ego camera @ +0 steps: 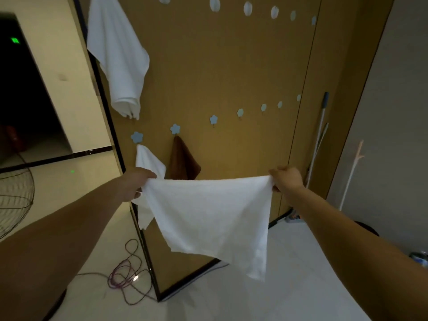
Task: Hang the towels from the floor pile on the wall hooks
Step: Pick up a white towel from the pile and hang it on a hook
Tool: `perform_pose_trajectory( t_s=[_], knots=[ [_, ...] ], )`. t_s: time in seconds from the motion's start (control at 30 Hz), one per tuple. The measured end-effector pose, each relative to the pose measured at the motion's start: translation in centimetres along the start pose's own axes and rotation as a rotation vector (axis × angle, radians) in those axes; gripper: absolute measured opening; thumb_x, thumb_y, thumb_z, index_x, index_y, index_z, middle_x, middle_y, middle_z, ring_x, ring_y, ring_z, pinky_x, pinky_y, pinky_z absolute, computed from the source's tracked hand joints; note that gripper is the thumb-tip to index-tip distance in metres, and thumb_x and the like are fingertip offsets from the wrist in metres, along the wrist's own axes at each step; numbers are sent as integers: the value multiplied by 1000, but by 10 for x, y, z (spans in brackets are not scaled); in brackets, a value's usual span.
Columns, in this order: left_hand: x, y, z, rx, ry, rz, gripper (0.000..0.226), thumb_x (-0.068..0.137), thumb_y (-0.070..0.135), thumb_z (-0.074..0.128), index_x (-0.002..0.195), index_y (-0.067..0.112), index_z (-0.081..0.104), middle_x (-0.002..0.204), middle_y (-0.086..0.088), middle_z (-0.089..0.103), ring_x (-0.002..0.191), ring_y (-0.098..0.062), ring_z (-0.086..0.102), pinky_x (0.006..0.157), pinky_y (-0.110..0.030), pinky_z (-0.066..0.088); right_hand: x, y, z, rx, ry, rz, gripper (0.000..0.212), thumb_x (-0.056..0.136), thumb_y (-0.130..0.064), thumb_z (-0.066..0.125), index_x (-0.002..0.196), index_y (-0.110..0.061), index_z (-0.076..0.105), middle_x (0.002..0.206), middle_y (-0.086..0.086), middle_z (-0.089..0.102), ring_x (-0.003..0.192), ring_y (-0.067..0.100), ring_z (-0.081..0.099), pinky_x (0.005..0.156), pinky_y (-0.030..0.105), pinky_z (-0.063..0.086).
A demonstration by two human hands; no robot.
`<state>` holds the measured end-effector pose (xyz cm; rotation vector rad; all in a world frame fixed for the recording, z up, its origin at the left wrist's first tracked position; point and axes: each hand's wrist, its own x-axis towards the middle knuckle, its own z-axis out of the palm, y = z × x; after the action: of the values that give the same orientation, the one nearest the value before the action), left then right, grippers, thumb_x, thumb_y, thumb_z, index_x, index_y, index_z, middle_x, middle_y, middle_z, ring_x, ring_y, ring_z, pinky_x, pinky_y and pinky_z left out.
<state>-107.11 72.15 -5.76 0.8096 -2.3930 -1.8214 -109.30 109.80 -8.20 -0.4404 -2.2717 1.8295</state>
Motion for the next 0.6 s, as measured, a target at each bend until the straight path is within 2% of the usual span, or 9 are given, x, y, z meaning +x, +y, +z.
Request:
perform_pose_trajectory(
  t_s=[0.03,0.07,0.13,0.27,0.33,0.37,0.43,0.5,0.6],
  knots=[
    [-1,1,1,3,-10,-6,43,82,25,69,118,6,56,99,-8,50,82,-20,45,61,-28,39,3,-2,-1,36,-17,-15,29,95,-20,59,120,-7,58,101,8,58,79,19,57,80,39,56],
    [-3,3,2,1,-27,-11,41,80,26,70,115,7,57,99,-7,50,81,-19,45,62,-28,39,6,-3,-3,55,-43,-22,27,94,-21,60,119,-9,59,105,9,59,83,20,57,80,38,55],
    [-6,6,5,-27,-75,-11,43,78,28,71,115,9,59,100,-4,53,83,-18,47,70,-29,39,10,-5,-6,83,-92,-17,19,92,-21,64,105,-7,63,111,16,62,90,25,59,87,42,53],
    [-14,15,11,34,-206,7,58,73,24,80,124,9,57,123,-3,56,114,-22,50,97,-34,37,18,-6,-16,69,-171,-27,21,81,-21,76,94,-7,66,112,15,64,105,33,60,99,48,49],
    [-19,19,15,135,-260,24,52,71,16,81,119,9,61,126,-4,56,120,-24,48,105,-37,35,24,-6,-21,19,-220,-73,30,75,-17,82,99,-8,67,112,9,63,106,29,59,94,41,49],
    [-21,21,18,200,-251,47,50,71,14,81,118,8,63,125,-5,56,118,-24,48,103,-36,37,28,-6,-24,-39,-235,-99,38,73,-16,83,107,-7,67,112,7,62,105,26,58,90,37,49],
    [-24,23,27,302,-161,118,48,71,12,81,115,5,63,120,-7,56,109,-24,51,90,-33,43,37,-8,-28,-228,-243,-174,44,75,-17,82,114,-7,65,109,4,61,101,23,58,84,32,48],
    [-25,26,37,327,-29,194,45,73,16,81,111,3,62,109,-5,55,95,-19,52,78,-28,42,45,-12,-31,-413,-203,-253,36,80,-23,78,110,-10,64,102,4,62,94,22,60,78,32,50],
    [-27,37,49,375,82,323,27,81,22,73,101,6,62,85,3,52,73,-10,50,57,-23,38,59,-23,-35,-496,-126,-322,24,86,-30,70,99,-12,62,93,6,63,86,23,62,70,34,53]
  ],
)
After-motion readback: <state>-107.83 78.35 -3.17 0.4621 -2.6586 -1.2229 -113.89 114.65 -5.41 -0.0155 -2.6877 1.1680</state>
